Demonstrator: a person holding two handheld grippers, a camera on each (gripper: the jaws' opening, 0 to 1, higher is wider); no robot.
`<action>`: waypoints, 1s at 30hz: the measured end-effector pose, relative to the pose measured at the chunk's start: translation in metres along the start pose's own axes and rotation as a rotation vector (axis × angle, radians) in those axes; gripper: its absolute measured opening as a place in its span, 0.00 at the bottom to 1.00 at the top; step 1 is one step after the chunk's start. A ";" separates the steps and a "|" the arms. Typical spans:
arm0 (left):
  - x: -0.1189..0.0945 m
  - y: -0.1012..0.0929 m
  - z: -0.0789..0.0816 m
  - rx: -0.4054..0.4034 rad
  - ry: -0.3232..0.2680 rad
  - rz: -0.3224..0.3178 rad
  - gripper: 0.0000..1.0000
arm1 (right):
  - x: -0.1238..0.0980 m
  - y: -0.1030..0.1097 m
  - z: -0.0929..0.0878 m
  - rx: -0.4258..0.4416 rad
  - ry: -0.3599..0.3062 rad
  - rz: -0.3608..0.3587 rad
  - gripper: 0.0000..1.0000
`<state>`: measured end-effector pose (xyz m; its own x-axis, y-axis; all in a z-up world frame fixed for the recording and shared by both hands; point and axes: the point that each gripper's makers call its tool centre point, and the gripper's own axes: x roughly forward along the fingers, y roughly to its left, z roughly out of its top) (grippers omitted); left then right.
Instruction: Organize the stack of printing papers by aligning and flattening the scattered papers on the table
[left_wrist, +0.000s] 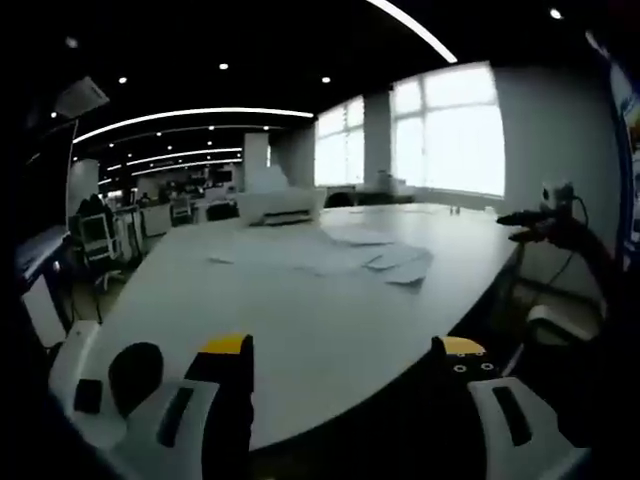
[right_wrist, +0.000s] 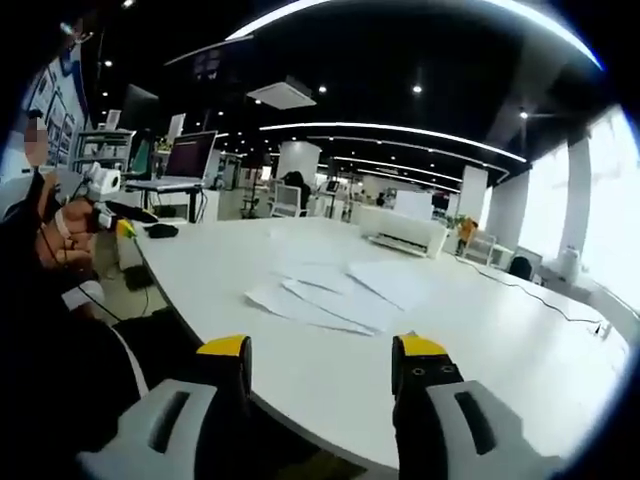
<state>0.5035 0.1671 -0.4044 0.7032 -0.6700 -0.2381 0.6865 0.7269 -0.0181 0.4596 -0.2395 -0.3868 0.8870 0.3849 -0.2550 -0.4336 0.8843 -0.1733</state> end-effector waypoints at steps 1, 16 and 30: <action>0.000 -0.001 0.001 0.001 -0.002 -0.003 0.75 | 0.000 0.000 0.001 0.000 -0.001 0.000 0.52; 0.005 -0.009 0.003 -0.003 -0.007 -0.023 0.75 | 0.007 -0.001 0.000 0.009 -0.003 -0.007 0.53; 0.009 -0.015 0.005 0.000 -0.004 -0.043 0.75 | 0.028 -0.009 0.003 -0.005 0.002 -0.005 0.52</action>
<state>0.5004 0.1492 -0.4018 0.6740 -0.7011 -0.2329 0.7159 0.6976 -0.0281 0.4891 -0.2355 -0.3894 0.8888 0.3803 -0.2557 -0.4300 0.8849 -0.1789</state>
